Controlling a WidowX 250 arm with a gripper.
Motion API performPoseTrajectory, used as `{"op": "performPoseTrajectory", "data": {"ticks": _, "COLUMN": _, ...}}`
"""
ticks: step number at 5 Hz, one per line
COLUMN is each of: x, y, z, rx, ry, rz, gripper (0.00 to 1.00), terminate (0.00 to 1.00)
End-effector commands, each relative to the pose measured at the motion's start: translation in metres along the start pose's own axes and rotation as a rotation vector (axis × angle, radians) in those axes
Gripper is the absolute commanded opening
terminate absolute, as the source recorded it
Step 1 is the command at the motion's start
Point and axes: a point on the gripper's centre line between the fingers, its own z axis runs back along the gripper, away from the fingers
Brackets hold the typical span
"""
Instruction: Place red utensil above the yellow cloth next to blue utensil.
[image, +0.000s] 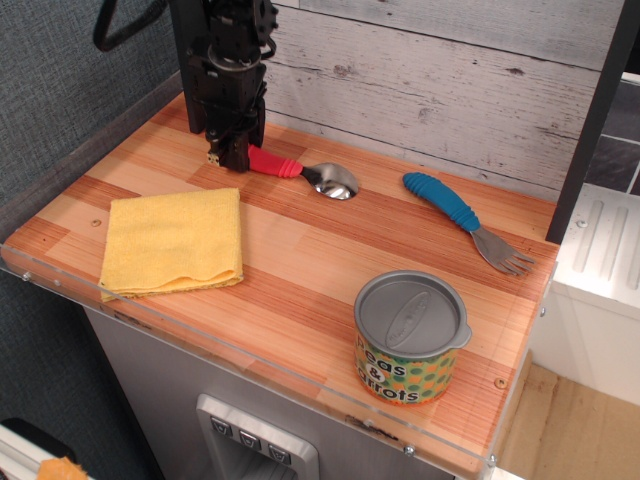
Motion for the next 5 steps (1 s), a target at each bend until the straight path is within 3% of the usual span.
{"op": "performPoseTrajectory", "data": {"ticks": 1, "x": -0.004, "y": 0.002, "z": 0.018, "rx": -0.069, "ry": -0.019, "rz": -0.008, "gripper": 1.00, "terminate": 0.00}}
{"op": "performPoseTrajectory", "data": {"ticks": 3, "x": 0.005, "y": -0.001, "z": 0.044, "rx": -0.104, "ry": -0.016, "rz": -0.007, "gripper": 1.00, "terminate": 0.00}}
{"op": "performPoseTrajectory", "data": {"ticks": 4, "x": 0.005, "y": -0.002, "z": 0.062, "rx": -0.118, "ry": 0.002, "rz": -0.060, "gripper": 1.00, "terminate": 0.00}}
{"op": "performPoseTrajectory", "data": {"ticks": 5, "x": 0.002, "y": 0.002, "z": 0.075, "rx": -0.093, "ry": 0.017, "rz": -0.167, "gripper": 1.00, "terminate": 0.00}}
